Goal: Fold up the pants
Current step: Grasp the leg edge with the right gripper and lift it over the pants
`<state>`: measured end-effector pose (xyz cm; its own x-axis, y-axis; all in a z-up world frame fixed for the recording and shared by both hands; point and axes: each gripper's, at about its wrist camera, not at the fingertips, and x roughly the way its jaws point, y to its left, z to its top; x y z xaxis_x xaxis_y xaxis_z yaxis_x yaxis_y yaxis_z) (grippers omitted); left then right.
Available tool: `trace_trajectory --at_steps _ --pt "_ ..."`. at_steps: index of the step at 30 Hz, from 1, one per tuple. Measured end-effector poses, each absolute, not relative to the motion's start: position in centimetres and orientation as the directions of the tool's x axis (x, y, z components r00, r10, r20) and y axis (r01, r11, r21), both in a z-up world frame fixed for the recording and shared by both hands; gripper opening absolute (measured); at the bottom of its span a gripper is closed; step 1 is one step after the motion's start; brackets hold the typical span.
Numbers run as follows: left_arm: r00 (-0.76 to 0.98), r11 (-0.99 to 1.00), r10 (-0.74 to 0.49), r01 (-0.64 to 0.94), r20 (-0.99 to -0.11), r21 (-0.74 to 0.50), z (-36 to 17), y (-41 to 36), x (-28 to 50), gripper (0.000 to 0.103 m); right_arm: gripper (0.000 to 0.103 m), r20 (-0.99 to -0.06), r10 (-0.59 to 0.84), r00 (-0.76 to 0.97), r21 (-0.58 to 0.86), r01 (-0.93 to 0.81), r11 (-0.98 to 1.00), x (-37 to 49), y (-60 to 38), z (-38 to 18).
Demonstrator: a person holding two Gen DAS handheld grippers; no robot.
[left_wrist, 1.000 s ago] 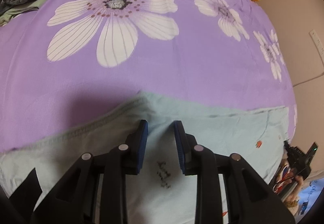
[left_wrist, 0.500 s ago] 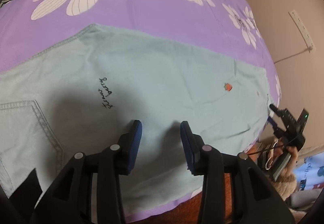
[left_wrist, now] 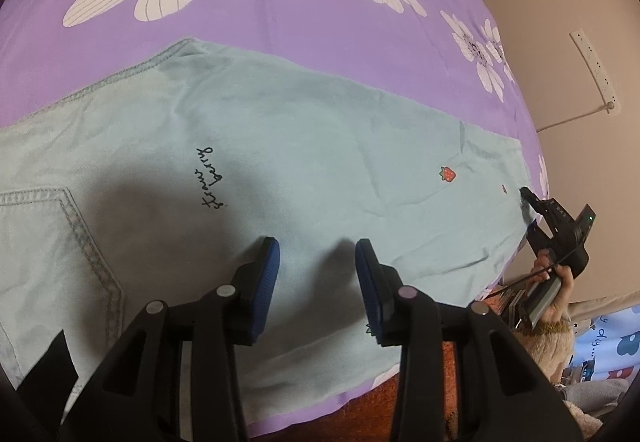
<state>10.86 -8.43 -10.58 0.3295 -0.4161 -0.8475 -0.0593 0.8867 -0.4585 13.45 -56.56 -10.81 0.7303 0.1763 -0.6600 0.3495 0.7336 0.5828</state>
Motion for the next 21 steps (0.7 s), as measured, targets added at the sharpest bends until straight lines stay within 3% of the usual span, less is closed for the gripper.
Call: trace_trajectory --at_steps 1,2,12,21 --pt "0.329 0.885 -0.420 -0.059 -0.846 -0.462 -10.5 -8.4 10.8 0.038 0.028 -0.648 0.196 0.736 0.602 0.338 0.723 13.8 -56.6 -11.0" --pt "0.329 0.883 -0.424 -0.059 -0.844 -0.466 -10.4 -8.3 10.8 0.038 0.024 -0.639 0.219 0.737 0.622 0.328 0.710 14.0 -56.7 -11.2" --pt "0.411 0.891 -0.387 -0.062 -0.826 -0.449 -7.7 -6.9 9.4 0.038 0.022 -0.611 0.177 0.771 0.561 0.264 0.784 13.1 -53.7 -6.0" --pt "0.500 0.892 -0.346 -0.087 -0.794 -0.443 -5.0 -4.8 7.8 0.038 0.017 -0.509 0.234 0.829 0.441 0.017 0.898 11.7 -45.5 2.4"
